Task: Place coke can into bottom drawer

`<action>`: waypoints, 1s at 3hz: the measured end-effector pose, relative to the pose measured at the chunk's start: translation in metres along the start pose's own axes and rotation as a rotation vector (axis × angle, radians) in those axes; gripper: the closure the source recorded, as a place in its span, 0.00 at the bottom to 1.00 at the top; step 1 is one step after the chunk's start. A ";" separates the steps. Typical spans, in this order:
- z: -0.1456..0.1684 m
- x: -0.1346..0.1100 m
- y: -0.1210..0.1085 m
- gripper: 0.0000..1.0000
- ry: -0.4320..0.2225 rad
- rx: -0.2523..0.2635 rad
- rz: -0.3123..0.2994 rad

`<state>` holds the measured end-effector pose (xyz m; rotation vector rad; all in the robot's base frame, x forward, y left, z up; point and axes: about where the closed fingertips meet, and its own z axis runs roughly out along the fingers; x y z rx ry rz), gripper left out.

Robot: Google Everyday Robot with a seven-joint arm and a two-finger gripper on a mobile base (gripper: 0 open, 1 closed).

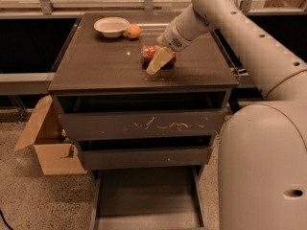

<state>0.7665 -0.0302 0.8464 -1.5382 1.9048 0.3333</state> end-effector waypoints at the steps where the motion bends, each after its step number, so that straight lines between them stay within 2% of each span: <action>1: 0.007 0.008 0.002 0.42 0.029 -0.012 0.003; 2: 0.005 0.013 0.004 0.65 0.041 -0.016 -0.006; 3: -0.032 -0.001 0.013 0.89 -0.001 0.016 -0.060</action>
Offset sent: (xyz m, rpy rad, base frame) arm -0.0077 -0.0187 -0.0076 -0.0603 0.0119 0.0081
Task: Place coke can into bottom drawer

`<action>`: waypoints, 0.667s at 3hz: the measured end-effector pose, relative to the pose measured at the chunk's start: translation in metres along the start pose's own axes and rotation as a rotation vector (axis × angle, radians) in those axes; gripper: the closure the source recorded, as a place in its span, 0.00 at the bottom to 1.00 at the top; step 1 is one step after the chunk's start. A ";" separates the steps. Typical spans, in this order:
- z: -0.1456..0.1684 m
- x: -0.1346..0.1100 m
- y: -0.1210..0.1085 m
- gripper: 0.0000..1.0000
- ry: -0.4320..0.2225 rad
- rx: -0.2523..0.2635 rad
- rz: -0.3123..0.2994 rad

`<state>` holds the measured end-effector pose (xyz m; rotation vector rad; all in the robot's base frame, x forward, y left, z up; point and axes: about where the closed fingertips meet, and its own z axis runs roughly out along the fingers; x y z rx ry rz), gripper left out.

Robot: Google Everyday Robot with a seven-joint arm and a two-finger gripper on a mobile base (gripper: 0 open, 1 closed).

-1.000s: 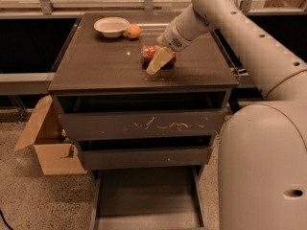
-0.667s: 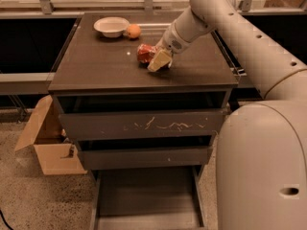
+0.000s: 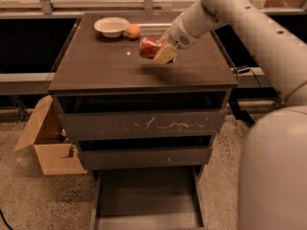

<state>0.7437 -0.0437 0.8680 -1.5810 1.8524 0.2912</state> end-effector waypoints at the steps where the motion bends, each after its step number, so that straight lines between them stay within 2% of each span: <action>1: -0.079 -0.028 0.032 1.00 -0.105 0.058 -0.101; 2: -0.078 -0.028 0.033 1.00 -0.103 0.052 -0.105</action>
Offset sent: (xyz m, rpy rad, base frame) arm -0.0451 -0.0104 0.0574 0.0538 -0.1080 0.0559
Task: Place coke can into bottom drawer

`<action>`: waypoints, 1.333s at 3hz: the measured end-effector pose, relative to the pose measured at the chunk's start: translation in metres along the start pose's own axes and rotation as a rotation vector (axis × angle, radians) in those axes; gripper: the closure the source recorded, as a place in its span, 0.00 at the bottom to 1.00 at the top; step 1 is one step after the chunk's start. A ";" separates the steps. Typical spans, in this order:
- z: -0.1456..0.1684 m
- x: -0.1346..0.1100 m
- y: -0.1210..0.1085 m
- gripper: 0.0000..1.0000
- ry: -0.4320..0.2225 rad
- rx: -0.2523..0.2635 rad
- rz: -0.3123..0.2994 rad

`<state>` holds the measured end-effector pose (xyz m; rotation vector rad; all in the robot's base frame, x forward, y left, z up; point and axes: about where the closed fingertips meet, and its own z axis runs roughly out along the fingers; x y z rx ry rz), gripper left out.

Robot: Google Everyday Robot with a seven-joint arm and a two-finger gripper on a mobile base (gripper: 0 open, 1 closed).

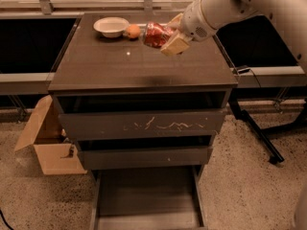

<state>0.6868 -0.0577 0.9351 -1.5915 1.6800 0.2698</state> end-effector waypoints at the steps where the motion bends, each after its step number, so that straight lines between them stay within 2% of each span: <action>1: 0.006 0.002 0.047 1.00 0.037 -0.052 -0.059; 2: 0.010 0.010 0.097 1.00 0.060 -0.074 -0.088; 3: 0.027 0.035 0.148 1.00 0.083 -0.109 -0.075; 4: 0.055 0.077 0.195 1.00 0.092 -0.181 -0.017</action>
Offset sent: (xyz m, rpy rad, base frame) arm -0.1440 0.0229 -0.1039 -0.1589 0.0586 0.1234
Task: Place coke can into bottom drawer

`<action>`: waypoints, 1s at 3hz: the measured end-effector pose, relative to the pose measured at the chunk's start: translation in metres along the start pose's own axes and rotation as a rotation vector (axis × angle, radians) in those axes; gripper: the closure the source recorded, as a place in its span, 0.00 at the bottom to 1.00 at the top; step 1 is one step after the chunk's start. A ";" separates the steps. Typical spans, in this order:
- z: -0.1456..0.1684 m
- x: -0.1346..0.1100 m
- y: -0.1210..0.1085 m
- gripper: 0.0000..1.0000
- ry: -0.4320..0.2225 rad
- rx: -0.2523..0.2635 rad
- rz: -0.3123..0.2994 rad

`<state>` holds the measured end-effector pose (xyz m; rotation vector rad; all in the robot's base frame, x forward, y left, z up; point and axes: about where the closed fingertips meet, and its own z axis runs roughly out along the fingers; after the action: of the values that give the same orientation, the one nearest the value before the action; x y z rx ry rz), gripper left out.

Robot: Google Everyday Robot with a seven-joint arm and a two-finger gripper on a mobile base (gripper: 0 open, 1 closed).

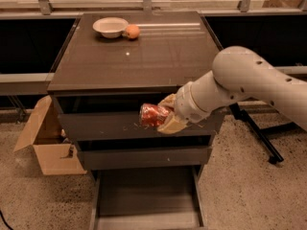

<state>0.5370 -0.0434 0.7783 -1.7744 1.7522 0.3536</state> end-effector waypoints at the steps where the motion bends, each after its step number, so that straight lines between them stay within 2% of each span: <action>1: 0.041 0.035 0.030 1.00 -0.033 -0.075 0.064; 2: 0.051 0.042 0.036 1.00 -0.039 -0.094 0.079; 3: 0.064 0.050 0.041 1.00 -0.019 -0.105 0.087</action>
Offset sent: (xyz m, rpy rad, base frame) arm -0.0171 -0.0015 -0.0595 0.0399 0.0960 0.0013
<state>0.5164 -0.0440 0.6901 -1.7647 1.8310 0.5050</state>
